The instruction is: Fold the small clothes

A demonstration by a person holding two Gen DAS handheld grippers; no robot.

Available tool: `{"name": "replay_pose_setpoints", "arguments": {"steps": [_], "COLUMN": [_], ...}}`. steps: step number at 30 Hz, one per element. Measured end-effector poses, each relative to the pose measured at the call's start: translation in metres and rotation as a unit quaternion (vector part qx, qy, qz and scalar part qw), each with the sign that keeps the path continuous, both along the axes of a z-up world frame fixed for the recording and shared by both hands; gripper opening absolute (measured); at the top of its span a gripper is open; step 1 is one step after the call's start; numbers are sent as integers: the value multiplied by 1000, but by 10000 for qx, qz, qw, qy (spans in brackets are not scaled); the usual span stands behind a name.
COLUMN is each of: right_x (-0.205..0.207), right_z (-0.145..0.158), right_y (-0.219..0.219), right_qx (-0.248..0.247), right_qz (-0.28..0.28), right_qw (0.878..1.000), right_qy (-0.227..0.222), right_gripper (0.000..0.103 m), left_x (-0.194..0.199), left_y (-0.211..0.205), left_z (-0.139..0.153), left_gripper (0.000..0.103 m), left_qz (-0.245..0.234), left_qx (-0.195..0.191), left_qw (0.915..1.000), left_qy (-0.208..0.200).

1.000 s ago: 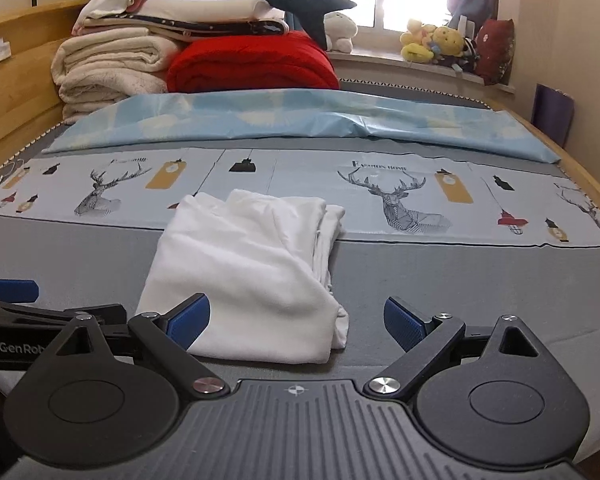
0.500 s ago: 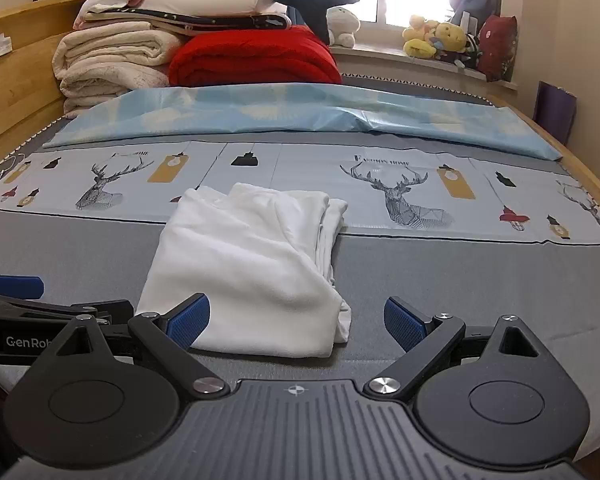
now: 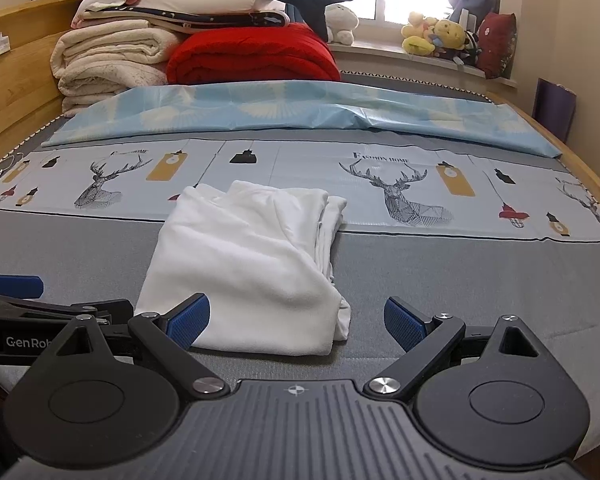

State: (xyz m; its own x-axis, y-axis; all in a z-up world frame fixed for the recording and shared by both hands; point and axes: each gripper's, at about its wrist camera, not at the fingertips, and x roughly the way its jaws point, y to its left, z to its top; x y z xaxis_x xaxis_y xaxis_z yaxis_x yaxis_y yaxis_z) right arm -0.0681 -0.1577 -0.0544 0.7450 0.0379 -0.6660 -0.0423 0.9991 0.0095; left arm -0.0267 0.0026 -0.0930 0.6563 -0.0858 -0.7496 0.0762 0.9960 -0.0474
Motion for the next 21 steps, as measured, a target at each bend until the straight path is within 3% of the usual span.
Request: {"name": "replay_pose_setpoints", "arguments": {"steps": [21], "right_x": [0], "right_z": [-2], "right_y": [-1], "right_qx": [8], "right_qz": [-2], "right_qw": [10000], "right_qy": [17], "right_gripper": [94], "left_x": [0], "left_y": [0], "left_z": [0], "left_gripper": [102], "left_qz": [3], "left_qx": [1], "left_qw": [10000], "left_qy": [5]}}
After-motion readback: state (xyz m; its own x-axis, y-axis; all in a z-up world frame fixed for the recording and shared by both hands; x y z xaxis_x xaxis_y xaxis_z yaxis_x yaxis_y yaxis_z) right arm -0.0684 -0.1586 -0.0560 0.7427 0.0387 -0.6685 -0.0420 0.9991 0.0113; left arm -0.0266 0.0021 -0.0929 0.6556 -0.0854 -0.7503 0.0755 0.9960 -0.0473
